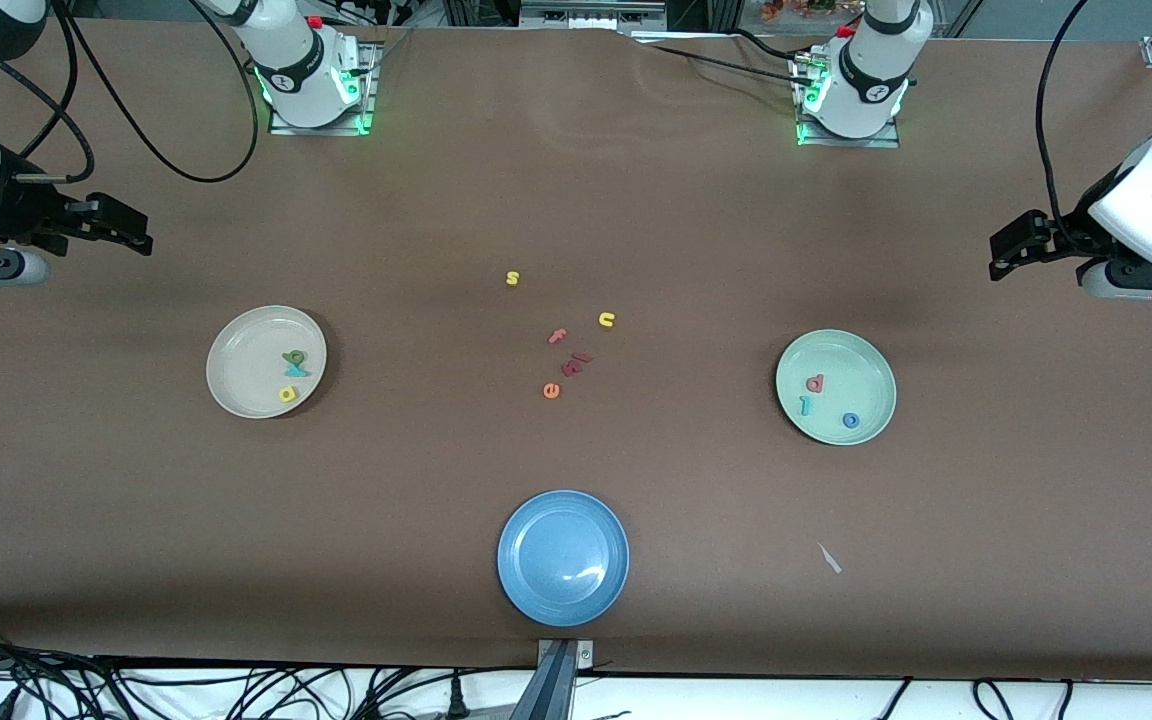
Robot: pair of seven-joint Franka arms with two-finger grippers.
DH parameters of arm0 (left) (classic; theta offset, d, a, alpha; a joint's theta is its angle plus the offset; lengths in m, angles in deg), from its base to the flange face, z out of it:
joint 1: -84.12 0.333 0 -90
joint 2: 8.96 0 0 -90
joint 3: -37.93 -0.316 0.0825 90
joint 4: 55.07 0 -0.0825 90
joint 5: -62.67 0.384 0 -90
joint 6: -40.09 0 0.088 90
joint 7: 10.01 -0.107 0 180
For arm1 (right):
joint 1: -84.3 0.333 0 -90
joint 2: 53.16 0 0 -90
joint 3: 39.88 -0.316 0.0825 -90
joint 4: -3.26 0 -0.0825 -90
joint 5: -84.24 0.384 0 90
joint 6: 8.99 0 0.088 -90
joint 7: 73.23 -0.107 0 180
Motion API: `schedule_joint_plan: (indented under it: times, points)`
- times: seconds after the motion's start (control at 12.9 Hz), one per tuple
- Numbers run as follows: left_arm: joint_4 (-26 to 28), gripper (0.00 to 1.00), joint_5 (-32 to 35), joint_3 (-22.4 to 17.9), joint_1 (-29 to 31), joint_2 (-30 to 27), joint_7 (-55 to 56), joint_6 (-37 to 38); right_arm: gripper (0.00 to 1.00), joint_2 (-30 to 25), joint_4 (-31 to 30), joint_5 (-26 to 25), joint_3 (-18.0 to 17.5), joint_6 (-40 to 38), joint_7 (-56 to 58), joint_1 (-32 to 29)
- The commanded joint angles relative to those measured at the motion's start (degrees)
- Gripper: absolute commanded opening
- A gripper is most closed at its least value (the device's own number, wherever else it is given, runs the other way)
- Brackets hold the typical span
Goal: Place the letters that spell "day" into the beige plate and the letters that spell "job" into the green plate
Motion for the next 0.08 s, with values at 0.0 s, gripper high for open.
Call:
schedule_joint_plan:
  times: [0.0]
  points:
    - [-0.7, 1.00, -1.1, 0.1, -0.1, -0.5, 0.3, 1.1, 1.00, 0.2, 0.5, -0.3, -0.7, -0.3, -0.3, -0.7]
